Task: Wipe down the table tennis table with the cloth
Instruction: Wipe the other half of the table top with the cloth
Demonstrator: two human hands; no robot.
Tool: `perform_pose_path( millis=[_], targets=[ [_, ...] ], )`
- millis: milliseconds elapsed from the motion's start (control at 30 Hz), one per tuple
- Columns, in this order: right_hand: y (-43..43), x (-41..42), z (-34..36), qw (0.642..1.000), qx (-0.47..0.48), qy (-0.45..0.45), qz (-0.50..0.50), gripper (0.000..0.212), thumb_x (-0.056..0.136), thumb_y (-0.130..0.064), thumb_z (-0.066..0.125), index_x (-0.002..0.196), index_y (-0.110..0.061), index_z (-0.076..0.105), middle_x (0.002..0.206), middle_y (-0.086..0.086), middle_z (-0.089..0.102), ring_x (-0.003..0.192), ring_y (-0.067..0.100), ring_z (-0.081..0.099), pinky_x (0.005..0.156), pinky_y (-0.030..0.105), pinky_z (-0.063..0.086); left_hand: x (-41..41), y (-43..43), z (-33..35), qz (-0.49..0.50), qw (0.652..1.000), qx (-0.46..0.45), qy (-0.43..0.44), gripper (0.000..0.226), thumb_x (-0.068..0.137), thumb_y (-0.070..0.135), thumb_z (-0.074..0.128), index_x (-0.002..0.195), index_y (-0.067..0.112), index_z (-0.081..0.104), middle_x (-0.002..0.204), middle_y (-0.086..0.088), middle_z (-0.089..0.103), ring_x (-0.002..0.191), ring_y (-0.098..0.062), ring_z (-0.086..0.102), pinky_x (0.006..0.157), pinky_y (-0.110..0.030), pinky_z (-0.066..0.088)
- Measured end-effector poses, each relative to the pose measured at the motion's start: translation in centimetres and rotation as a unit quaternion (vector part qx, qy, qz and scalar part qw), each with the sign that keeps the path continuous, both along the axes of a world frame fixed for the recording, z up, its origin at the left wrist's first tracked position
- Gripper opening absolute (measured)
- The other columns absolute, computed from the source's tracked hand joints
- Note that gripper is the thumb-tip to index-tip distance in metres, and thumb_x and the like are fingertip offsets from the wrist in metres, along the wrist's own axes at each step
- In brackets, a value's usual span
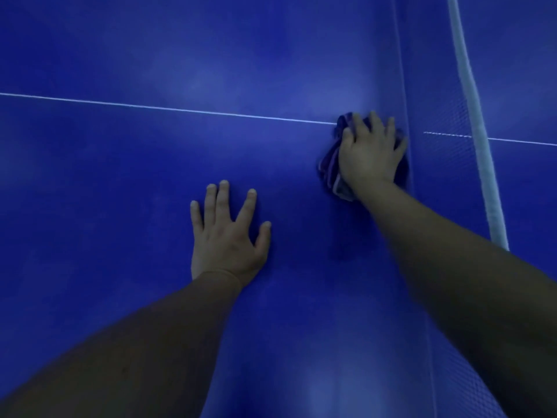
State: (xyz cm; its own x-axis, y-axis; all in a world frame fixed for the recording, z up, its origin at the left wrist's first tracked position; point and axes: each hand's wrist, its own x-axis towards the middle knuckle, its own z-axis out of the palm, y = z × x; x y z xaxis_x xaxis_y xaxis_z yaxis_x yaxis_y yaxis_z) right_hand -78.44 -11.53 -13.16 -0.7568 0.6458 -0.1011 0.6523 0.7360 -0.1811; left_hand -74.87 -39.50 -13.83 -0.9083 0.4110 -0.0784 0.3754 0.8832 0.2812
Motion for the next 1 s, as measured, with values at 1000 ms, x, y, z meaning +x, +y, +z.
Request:
perform_pose_path(
  millis=[1000],
  targets=[
    [-3.7, 8.7, 0.2, 0.993, 0.026, 0.018, 0.110, 0.052, 0.103, -0.044, 0.036, 0.153, -0.032, 0.042, 0.165, 0.001, 0.027, 0.152, 0.030, 0.020, 0.121, 0.059, 0.014, 0.0, -0.3, -0.2, -0.013, 1.000, -0.009, -0.012, 0.068, 0.093, 0.062, 0.030, 0.155, 0.034, 0.033, 0.166, -0.016, 0.012, 0.154, -0.030, -0.001, 0.123, -0.056, -0.001]
  ],
)
